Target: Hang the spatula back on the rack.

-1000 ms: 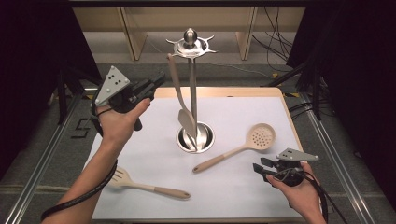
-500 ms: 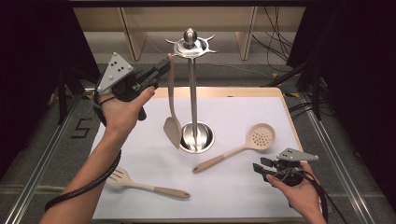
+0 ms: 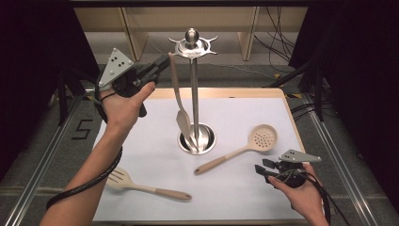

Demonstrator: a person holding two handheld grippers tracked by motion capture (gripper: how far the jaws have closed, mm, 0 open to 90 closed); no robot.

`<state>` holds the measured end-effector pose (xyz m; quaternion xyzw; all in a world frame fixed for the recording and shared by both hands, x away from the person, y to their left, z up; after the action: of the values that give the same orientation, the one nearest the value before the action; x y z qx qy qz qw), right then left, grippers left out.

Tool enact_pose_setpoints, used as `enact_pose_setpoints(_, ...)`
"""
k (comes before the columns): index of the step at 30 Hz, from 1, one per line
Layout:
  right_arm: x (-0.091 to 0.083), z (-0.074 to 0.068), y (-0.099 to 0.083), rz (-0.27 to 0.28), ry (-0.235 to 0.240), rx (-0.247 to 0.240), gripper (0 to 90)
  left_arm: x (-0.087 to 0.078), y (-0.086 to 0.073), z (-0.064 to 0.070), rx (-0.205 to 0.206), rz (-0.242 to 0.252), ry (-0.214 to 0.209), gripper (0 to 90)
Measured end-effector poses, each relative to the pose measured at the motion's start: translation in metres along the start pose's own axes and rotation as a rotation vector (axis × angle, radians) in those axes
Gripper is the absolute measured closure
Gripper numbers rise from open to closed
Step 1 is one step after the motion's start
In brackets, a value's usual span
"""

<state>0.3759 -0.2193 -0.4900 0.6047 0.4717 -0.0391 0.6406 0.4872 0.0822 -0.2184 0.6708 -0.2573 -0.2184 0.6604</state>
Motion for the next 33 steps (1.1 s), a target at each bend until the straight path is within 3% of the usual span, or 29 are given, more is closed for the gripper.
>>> enact_pose_setpoints(11,0.0,0.0,0.0,-0.003,-0.003,-0.002,57.9,0.002,-0.001,-0.007,-0.002,-0.006,0.015,89.5)
enact_pose_setpoints(17,0.0,0.0,0.0,0.008,0.0,0.006,57.9,-0.002,-0.004,-0.004,0.001,-0.016,0.002,88.2)
enact_pose_setpoints(19,0.0,0.005,0.003,0.027,-0.013,-0.036,57.9,-0.008,-0.008,-0.001,0.023,-0.035,-0.013,81.1)
enact_pose_setpoints(20,-0.001,0.003,0.001,0.017,-0.003,-0.009,57.9,-0.011,-0.012,0.001,0.032,-0.051,-0.029,76.2)
enact_pose_setpoints(21,-0.002,0.005,0.002,0.021,-0.015,-0.027,57.9,-0.016,-0.016,0.002,0.044,-0.062,-0.034,73.0)
enact_pose_setpoints(24,-0.003,0.002,0.0,0.008,0.0,0.01,57.9,-0.029,-0.031,0.002,0.068,-0.11,-0.04,65.6)
enact_pose_setpoints(26,-0.002,0.005,0.003,0.026,-0.011,-0.031,57.9,-0.039,-0.046,0.005,0.077,-0.157,-0.065,61.9)
enact_pose_setpoints(27,-0.003,0.006,0.003,0.019,-0.025,-0.04,57.9,-0.043,-0.054,0.007,0.086,-0.182,-0.077,60.8)
enact_pose_setpoints(28,-0.003,0.0,0.002,0.018,0.003,0.005,57.9,-0.049,-0.063,0.009,0.097,-0.21,-0.089,60.4)
enact_pose_setpoints(31,-0.004,0.0,0.001,0.007,-0.006,0.005,57.9,-0.063,-0.092,0.014,0.126,-0.287,-0.12,61.1)
enact_pose_setpoints(33,-0.003,0.0,0.001,0.002,-0.005,0.009,57.9,-0.072,-0.109,0.016,0.123,-0.33,-0.133,63.5)
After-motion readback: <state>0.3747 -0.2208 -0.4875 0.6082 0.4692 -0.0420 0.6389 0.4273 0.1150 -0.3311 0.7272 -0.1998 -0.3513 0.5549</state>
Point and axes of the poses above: each handheld gripper's, and its own axes: x roughly forward along the jaws, y roughly out of its top, z roughly to its right, the point moved 10 cm from there along x, roughly forward along the jaws, and after that the axes turned 4 degrees about -z, right-handed, at the moved point
